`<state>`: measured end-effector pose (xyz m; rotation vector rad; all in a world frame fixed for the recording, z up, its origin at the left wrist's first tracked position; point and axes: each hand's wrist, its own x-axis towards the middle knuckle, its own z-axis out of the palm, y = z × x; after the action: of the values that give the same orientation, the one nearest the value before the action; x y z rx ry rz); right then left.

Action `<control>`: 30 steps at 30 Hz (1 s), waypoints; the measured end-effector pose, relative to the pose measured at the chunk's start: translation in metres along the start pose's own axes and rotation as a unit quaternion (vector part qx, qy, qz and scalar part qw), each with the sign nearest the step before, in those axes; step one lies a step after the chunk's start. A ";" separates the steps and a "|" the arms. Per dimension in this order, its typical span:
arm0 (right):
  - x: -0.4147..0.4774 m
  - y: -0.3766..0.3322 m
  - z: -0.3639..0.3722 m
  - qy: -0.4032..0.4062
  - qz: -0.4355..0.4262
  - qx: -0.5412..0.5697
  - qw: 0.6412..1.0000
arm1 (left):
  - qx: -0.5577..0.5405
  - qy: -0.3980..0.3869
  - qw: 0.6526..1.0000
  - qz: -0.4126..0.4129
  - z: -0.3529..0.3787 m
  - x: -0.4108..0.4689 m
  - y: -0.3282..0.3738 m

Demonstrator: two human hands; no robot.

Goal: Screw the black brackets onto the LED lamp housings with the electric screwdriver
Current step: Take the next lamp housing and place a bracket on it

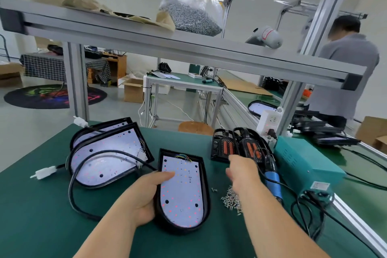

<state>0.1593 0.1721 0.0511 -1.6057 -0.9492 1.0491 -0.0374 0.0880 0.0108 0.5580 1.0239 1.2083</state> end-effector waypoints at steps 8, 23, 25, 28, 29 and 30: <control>0.046 -0.014 0.000 0.027 0.201 0.243 0.949 | 0.003 -0.037 0.999 -0.008 -0.003 0.003 0.000; 0.060 0.000 -0.006 0.063 0.173 0.139 0.973 | -0.015 -0.069 0.997 -0.011 -0.004 0.001 0.001; 0.059 0.004 -0.009 0.038 0.142 0.147 0.978 | -0.020 -0.070 0.997 -0.011 -0.003 0.000 0.001; 0.057 0.001 -0.011 0.000 0.098 0.216 0.971 | -0.022 -0.070 0.997 -0.010 -0.002 -0.001 0.002; 0.058 -0.001 -0.010 -0.008 0.101 0.226 0.969 | -0.021 -0.069 0.997 -0.009 -0.002 0.000 0.002; 0.057 -0.002 -0.009 -0.009 0.109 0.246 0.963 | -0.020 -0.069 0.997 -0.008 -0.002 -0.001 0.002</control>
<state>0.1865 0.2224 0.0433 -1.2978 -0.4729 1.3316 -0.0401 0.0878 0.0117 0.5915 0.8840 1.1578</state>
